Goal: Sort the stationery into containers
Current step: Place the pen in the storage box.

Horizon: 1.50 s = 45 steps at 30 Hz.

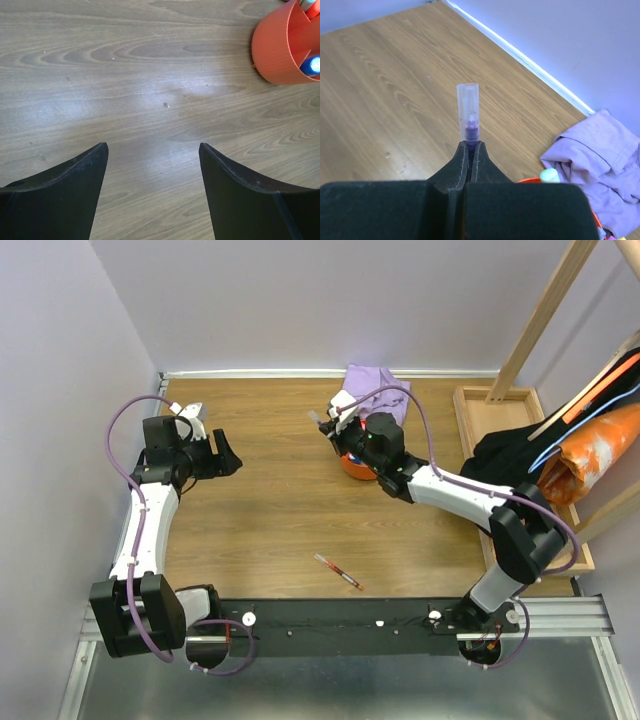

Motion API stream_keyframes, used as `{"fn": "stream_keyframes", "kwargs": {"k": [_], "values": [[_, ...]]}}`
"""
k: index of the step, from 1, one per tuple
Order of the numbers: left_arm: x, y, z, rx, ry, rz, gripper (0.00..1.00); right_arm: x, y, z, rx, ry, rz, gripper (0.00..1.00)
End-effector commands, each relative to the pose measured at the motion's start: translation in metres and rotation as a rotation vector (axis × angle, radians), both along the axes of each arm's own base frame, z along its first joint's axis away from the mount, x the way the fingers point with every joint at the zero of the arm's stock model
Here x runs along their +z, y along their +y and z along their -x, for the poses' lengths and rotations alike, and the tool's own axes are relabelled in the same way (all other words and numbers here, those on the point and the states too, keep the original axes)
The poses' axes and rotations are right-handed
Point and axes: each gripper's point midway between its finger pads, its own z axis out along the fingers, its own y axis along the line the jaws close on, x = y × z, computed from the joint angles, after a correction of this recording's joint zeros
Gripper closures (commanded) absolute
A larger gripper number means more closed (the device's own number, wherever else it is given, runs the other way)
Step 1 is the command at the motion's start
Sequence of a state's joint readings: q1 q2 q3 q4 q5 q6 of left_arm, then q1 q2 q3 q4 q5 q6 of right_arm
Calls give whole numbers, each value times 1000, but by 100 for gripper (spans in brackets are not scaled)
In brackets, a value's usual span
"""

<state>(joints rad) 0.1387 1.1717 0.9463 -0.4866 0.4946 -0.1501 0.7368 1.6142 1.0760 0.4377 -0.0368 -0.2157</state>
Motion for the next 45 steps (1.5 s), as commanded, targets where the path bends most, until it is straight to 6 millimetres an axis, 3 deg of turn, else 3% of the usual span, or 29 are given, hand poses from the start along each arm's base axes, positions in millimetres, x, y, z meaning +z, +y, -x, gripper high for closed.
{"fn": "stream_keyframes", "kwargs": {"k": [1,5,9,20,28,30,31,34,37,40,41,42,43,45], "values": [[8,-7,-5,-6,-17,36,18,21,-7,-31,-43,-122,-39,100],[1,-5,-4,-3,-2,24,18,5,-16,-54,-81,-112,-5,100],[-1,-3,-7,4,-5,23,18,-8,-21,-64,-88,-98,9,99],[-4,-2,-7,-6,7,8,18,-51,-18,-66,-84,-63,14,99],[-6,-3,-3,-12,3,7,18,-58,-31,-61,-131,-38,31,99],[-7,-4,-1,-11,0,12,18,-58,-35,-58,-134,-39,36,93],[-7,-5,0,-13,-2,15,18,-59,-35,-56,-132,-36,41,78],[-5,-7,2,-14,-11,24,18,-50,-38,-53,-131,-35,45,60],[-3,-9,3,-14,-24,39,18,-29,-38,-49,-125,-33,30,54],[3,-12,5,-17,-46,53,18,-13,-37,-39,-101,0,23,53],[8,-12,5,-16,-70,55,18,9,-36,-34,-93,-19,-1,53],[10,-12,5,-14,-78,56,18,16,-35,-28,-86,-18,-4,53],[11,-13,6,-15,-85,57,18,14,-29,-16,-67,12,12,52],[19,-10,6,4,-116,50,18,31,-24,3,-37,26,9,52]]}}
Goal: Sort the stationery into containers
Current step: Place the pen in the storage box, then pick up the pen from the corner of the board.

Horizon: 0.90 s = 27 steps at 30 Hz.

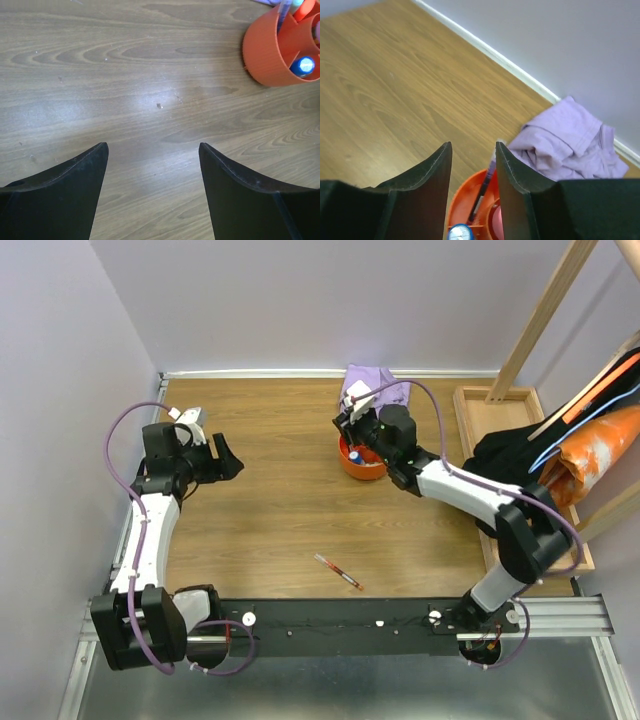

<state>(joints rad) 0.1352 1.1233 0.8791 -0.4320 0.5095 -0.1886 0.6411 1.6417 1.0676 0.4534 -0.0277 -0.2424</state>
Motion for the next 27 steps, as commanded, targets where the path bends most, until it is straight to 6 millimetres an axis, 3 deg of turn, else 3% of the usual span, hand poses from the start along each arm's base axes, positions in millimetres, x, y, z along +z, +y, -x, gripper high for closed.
{"fn": "stream_keyframes", "kwargs": {"k": [1,3,4,6,7,10,14,20,27], "values": [[24,-3,-1,13,-99,15,18,29,27,61,104,119,10,52],[30,1,-1,49,-109,12,17,16,41,90,146,227,43,52],[31,6,-2,76,-113,-6,17,-20,49,131,190,388,134,53],[32,12,0,112,-109,-22,16,-46,55,174,248,508,193,52],[34,14,0,122,-113,-31,16,-72,60,218,333,547,278,50],[37,21,3,157,-126,-54,16,-114,55,267,385,608,412,46],[48,21,7,169,-163,-53,16,-142,54,272,291,677,417,45],[56,19,14,180,-200,-37,15,-162,68,272,278,687,439,46],[53,16,19,164,-193,-28,15,-186,57,276,258,696,499,48]]}}
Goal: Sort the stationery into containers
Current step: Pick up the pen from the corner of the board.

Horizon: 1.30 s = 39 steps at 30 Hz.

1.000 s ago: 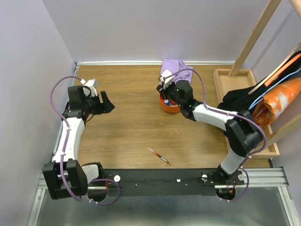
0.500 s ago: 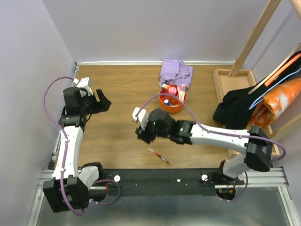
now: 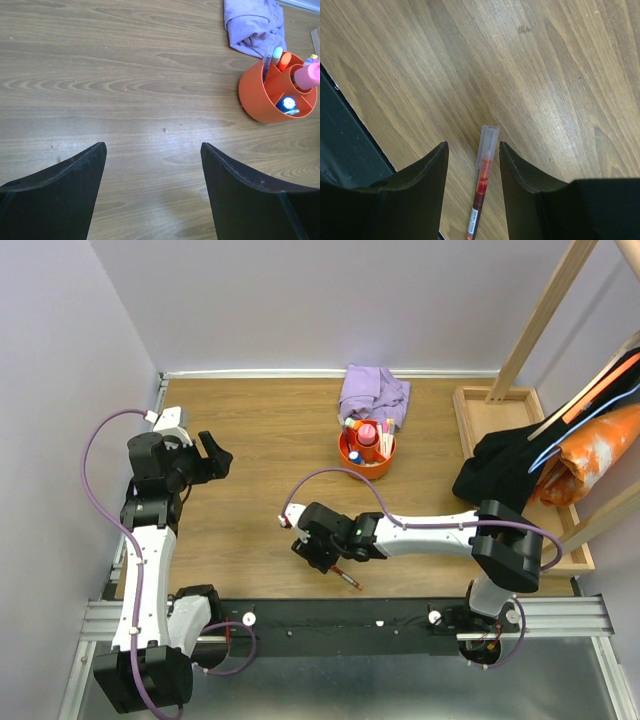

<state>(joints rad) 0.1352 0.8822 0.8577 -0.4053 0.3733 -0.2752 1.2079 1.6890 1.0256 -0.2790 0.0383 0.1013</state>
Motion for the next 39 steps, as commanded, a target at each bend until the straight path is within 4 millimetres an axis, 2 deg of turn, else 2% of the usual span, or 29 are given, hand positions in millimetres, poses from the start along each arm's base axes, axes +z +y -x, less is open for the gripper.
{"fn": "stream_keyframes", "kwargs": {"k": [1,5,14,19,22,23,25,28,29,32,33,37,39], "values": [[-7,-1,4,3,16,8,15,-11,-6,-2,-23,-26,31,48],[-8,-4,3,-6,15,15,15,-18,-12,-3,-23,-38,55,51],[-13,-2,4,-3,21,6,14,-35,-16,3,-24,-2,75,63],[-16,-2,4,-1,25,10,14,-53,-22,5,-36,11,115,68],[-16,-2,4,0,22,9,14,-66,-29,9,-39,37,149,79],[-15,-2,4,-1,20,10,14,-67,-30,10,-41,40,152,99],[-16,-3,4,-5,26,12,14,-66,-31,7,-44,24,162,99],[-16,-4,5,-9,37,13,14,-34,-7,-10,-19,-56,104,100],[-16,-4,6,-10,42,15,14,-7,12,-20,-11,-95,41,99],[-14,-7,7,-22,49,23,15,43,38,-45,-22,-192,-46,99],[-14,-7,8,-23,58,29,15,75,57,-55,-34,-227,-117,99],[-3,-7,4,-26,52,29,15,139,79,-99,-70,-359,-238,100],[-3,-8,2,-31,56,29,15,158,74,-130,-119,-407,-278,100]]}}
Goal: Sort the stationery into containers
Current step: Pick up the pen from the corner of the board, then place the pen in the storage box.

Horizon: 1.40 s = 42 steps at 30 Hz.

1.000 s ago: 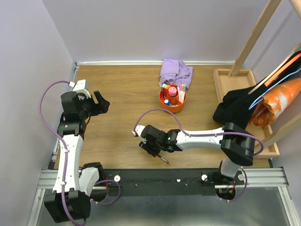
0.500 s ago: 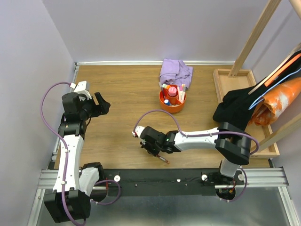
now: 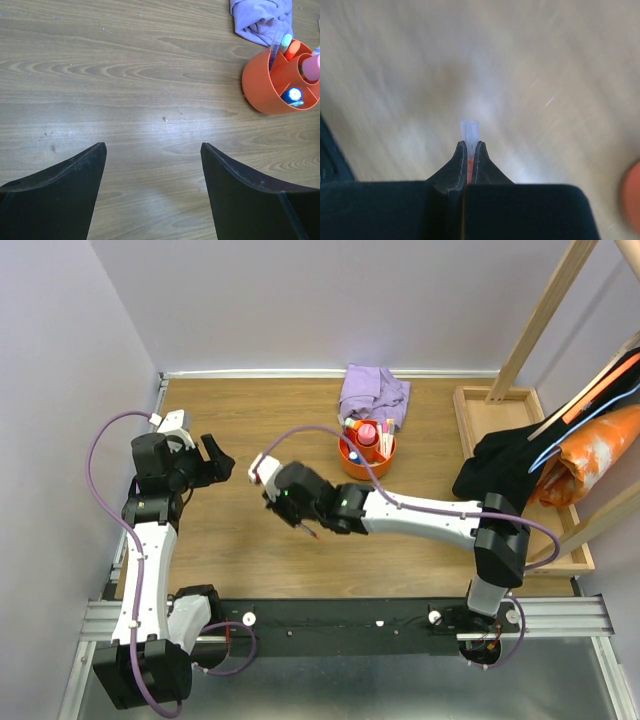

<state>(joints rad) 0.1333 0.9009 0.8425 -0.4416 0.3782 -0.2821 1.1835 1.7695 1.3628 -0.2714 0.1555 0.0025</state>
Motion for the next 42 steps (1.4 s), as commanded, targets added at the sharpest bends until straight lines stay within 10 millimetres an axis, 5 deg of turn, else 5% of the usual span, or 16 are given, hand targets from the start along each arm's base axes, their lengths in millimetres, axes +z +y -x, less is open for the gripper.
{"fn": "stream_keyframes", "kwargs": {"k": [1,3,4,5,7,13,29,42], "values": [[17,-7,-4,-38,-20,10,16,80,4,-76,-95,-202,-163,99],[16,-6,-8,-40,-18,11,16,96,-10,-110,-149,-244,-223,99],[16,-7,-9,-46,-20,11,16,124,-10,-123,-153,-312,-311,99],[15,-8,-11,-52,-18,13,16,121,-22,-138,-173,-337,-318,99],[16,-9,-16,-63,-24,14,16,149,-25,-151,-149,-450,-400,99],[7,-12,-32,-117,17,-16,16,162,-46,-183,-148,-604,-443,99],[-2,0,-77,-128,92,-81,17,94,-103,-250,-272,-615,-366,100],[-9,1,-88,-138,120,-86,17,45,-104,-256,-286,-544,-312,99]]}}
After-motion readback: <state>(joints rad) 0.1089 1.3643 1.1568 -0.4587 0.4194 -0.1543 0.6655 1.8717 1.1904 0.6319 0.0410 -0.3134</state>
